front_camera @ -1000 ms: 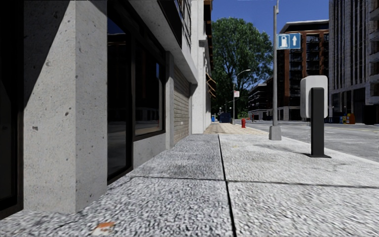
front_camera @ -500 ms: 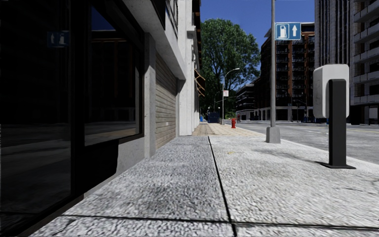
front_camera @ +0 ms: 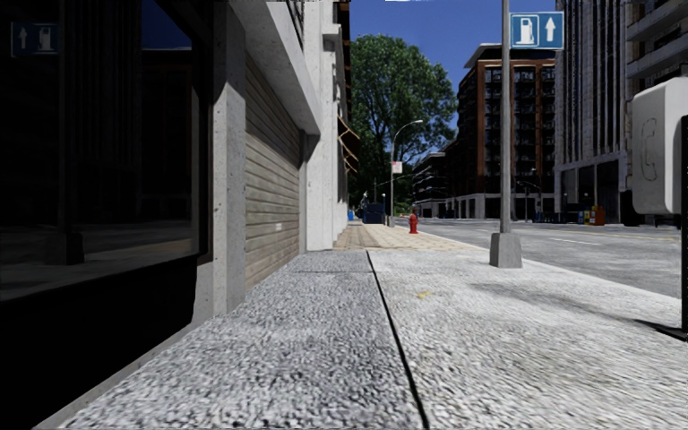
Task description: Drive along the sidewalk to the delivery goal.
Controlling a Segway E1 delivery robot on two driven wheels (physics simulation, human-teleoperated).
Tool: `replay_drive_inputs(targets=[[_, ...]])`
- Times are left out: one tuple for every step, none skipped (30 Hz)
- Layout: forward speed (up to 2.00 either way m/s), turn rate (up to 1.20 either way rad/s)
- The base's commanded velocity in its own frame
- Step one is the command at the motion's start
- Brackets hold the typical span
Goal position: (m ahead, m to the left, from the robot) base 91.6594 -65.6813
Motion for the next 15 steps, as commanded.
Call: replay_drive_inputs(targets=[[2.0, -0.61], [2.0, -0.61], [2.0, -0.61], [2.0, -0.5], [2.0, -0.23], [2.0, -0.23], [2.0, -0.03], [2.0, 0.0], [2.0, 0.0], [2.0, 0.0], [2.0, 0.0], [2.0, 0.0], [2.0, 0.0], [2.0, 0.0], [2.0, 0.0]])
